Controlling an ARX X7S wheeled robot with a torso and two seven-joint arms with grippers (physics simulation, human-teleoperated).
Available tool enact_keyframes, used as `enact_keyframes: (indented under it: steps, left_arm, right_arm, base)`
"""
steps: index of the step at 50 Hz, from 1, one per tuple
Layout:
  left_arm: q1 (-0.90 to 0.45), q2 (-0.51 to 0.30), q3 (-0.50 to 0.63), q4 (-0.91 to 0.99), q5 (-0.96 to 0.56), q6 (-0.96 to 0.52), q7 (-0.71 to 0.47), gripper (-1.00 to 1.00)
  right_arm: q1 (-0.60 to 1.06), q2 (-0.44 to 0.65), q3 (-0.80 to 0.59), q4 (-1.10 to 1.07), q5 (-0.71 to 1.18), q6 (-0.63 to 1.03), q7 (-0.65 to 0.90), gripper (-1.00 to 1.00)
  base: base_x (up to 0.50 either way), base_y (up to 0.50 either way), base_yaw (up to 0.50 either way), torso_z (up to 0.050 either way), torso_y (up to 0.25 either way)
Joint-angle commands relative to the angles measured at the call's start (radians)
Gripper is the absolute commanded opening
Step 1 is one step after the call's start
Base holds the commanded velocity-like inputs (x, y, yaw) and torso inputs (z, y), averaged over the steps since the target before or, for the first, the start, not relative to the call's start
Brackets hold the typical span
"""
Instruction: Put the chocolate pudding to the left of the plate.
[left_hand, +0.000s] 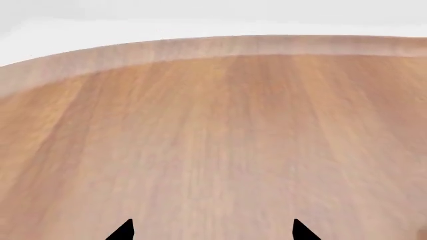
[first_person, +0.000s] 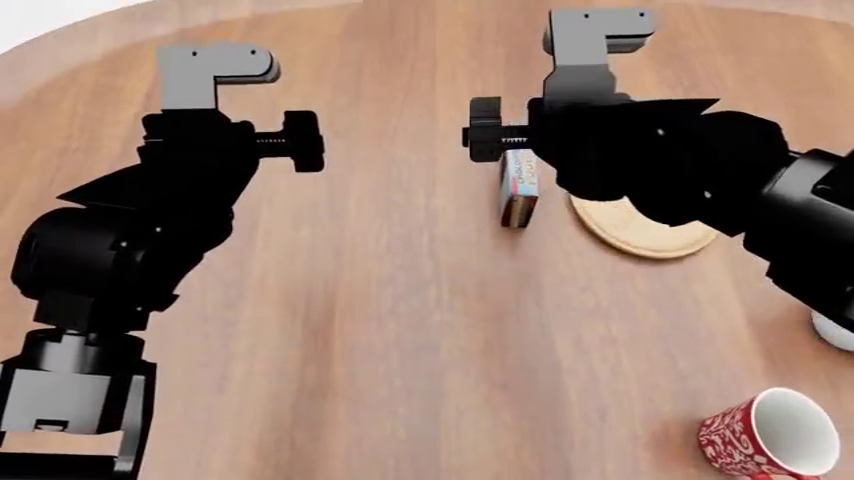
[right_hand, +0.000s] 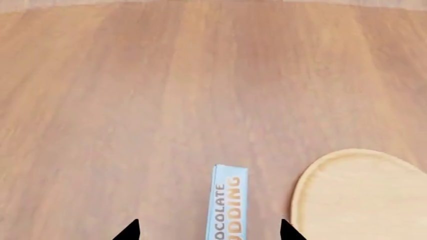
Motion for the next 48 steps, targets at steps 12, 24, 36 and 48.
enact_keyframes:
  steps: [12, 24, 36, 48]
  left_arm:
    - [0.0, -0.006, -0.004, -0.023, -0.008, 0.014, 0.013, 1.0]
    - [0.036, -0.021, -0.032, 0.058, -0.054, -0.016, 0.004, 1.0]
    - [0.299, -0.105, -0.071, 0.513, -0.13, -0.059, -0.096, 1.0]
    - [0.799, -0.208, -0.139, 0.992, -0.112, 0.126, -0.145, 1.0]
  right_arm:
    - [0.006, 0.042, 0.016, -0.093, -0.015, -0.027, 0.029, 1.0]
    - [-0.001, 0.136, 0.035, -0.256, -0.048, -0.091, 0.081, 1.0]
    - [-0.092, 0.436, 0.038, -0.807, -0.271, -0.338, 0.305, 1.0]
    - [-0.327, 0.678, -0.056, -1.226, -0.813, -0.539, 0.613, 1.0]
  base:
    - [0.0, 0.0, 0.0, 0.0, 0.25]
    - [0.0, 0.0, 0.0, 0.0, 0.25]
    - [0.0, 0.0, 0.0, 0.0, 0.25]
    - [0.0, 0.0, 0.0, 0.0, 0.25]
